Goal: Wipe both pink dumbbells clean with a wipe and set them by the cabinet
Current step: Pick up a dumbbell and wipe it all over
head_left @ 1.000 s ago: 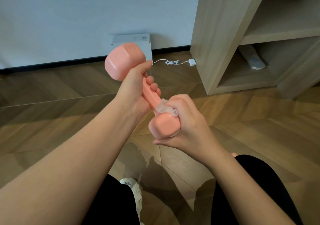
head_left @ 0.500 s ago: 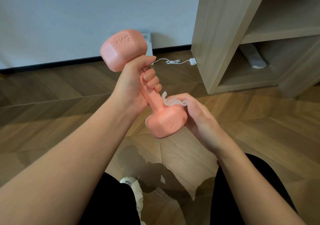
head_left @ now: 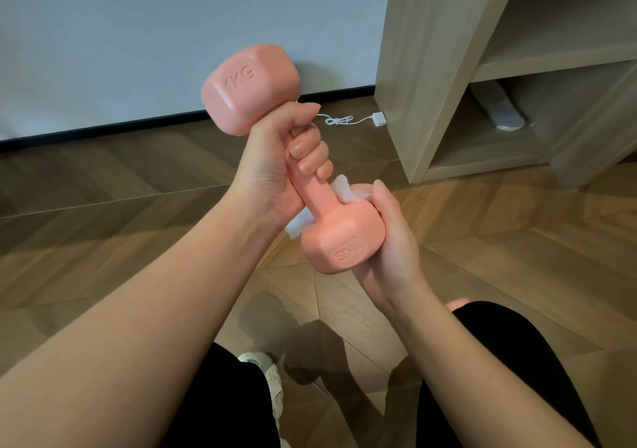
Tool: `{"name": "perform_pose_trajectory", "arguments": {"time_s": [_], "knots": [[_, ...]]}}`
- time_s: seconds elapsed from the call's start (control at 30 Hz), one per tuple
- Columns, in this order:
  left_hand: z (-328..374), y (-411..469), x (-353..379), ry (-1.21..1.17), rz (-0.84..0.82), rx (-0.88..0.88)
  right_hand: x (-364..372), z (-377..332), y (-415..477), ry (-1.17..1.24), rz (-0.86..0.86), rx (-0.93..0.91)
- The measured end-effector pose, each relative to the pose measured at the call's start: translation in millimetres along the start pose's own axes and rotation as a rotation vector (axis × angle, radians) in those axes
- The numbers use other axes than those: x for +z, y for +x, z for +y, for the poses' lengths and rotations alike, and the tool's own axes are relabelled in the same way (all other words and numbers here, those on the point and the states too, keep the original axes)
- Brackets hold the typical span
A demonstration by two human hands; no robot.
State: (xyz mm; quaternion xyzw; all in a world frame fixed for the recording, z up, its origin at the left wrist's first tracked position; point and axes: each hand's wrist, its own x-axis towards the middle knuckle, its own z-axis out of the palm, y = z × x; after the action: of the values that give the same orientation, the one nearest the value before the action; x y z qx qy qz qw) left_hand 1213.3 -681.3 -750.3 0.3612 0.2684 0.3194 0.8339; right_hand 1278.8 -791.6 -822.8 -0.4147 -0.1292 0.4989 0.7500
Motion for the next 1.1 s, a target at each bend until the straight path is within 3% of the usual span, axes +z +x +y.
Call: {"name": "perform_pose_trajectory", "arguments": {"time_s": [0.13, 0.33, 0.53, 0.7, 0.93, 1.1], "knots": [[-1.2, -1.4, 1.2, 0.012, -0.057, 0.009, 0.7, 0.4, -2.2, -0.07, 0.049, -0.14], [-0.5, -2.9, 2.1, -0.003, -0.123, 0.013, 3.3, -2.5, -1.8, 0.097, 0.016, 0.041], [0.4, -0.7, 2.9, -0.073, -0.125, 0.002, 3.2, -2.3, -1.9, 0.095, 0.025, -0.047], [0.2, 0.5, 2.6, -0.065, -0.13, 0.007, 4.7, 0.3, -1.6, 0.345, 0.017, 0.156], [2.0, -1.6, 0.3, -0.029, -0.202, 0.017, 4.3, 1.6, -0.7, 0.481, -0.084, 0.474], [0.7, -4.5, 0.2, -0.011, -0.266, 0.035, 4.6, 3.0, 4.4, 0.487, -0.174, 0.513]]}}
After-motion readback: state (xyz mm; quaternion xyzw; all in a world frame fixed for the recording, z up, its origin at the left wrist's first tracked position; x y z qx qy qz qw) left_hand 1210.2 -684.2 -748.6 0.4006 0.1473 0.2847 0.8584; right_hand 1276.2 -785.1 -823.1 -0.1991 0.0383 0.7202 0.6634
